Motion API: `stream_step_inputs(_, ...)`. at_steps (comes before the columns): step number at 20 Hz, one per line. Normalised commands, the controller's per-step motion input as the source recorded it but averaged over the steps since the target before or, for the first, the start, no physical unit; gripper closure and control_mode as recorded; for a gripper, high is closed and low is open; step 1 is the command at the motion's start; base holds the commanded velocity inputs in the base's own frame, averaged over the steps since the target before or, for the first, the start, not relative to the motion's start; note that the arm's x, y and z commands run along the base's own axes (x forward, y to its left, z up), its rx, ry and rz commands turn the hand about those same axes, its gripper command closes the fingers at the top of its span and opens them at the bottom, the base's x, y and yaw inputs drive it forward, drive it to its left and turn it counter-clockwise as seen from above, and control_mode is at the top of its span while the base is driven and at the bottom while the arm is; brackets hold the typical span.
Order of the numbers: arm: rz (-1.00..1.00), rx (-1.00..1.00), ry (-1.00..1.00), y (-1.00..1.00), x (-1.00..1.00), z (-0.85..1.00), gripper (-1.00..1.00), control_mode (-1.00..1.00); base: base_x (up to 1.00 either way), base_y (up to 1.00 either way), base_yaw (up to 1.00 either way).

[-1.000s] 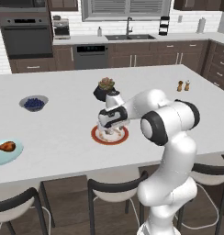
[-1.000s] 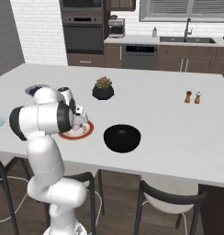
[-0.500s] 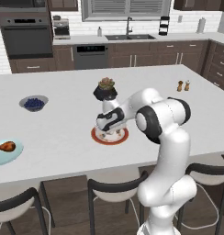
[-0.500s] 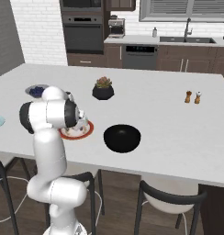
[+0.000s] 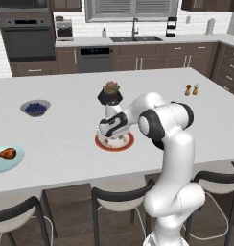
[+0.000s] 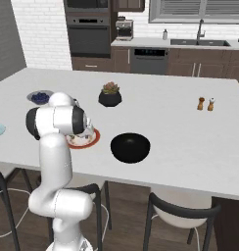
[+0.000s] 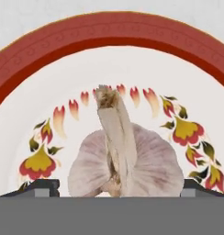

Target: Pick the chicken drumstick and garlic from their plates and place them in the bowl. Then put the bowl in the fridge.

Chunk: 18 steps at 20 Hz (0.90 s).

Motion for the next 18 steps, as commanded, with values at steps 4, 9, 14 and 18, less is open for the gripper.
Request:
stream_step_inputs(4,0.00,0.00,0.00,0.00,0.32,-0.09,1.00,-1.00,0.00,0.00,0.00)
stream_step_inputs(9,0.00,0.00,0.00,0.00,0.00,0.00,1.00,-1.00,0.00,0.00,0.00)
stream_step_inputs(14,-0.01,0.00,-0.01,-0.31,-0.29,0.04,1.00,-1.00,0.00,0.00,0.00)
stream_step_inputs(18,-0.14,0.10,-0.18,-0.97,-0.94,0.58,1.00,-1.00,0.00,0.00,0.00)
